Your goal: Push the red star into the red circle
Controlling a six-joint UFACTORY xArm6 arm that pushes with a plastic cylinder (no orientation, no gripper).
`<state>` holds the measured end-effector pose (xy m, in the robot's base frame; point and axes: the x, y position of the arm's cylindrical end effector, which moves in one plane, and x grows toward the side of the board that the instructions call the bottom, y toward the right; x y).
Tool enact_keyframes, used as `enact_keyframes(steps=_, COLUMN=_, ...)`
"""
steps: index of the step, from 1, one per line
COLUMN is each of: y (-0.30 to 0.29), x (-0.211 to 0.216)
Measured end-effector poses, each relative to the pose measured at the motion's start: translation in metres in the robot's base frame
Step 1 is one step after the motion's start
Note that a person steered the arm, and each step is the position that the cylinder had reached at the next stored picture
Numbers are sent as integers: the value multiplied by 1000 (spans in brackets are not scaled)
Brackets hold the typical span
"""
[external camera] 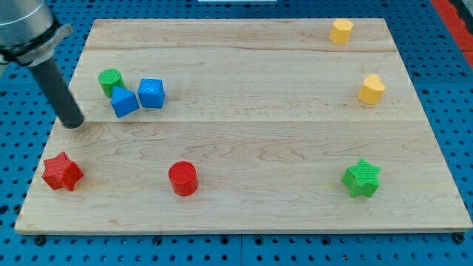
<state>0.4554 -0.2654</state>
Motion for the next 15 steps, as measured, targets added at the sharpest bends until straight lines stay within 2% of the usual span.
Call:
enact_keyframes(steps=1, y=-38, x=29)
enact_keyframes(steps=2, y=-38, x=46)
enact_keyframes(steps=3, y=-1, x=81)
enact_keyframes(steps=4, y=0, x=112)
enact_keyframes(steps=8, y=68, x=113)
enact_keyframes(steps=15, y=104, x=113)
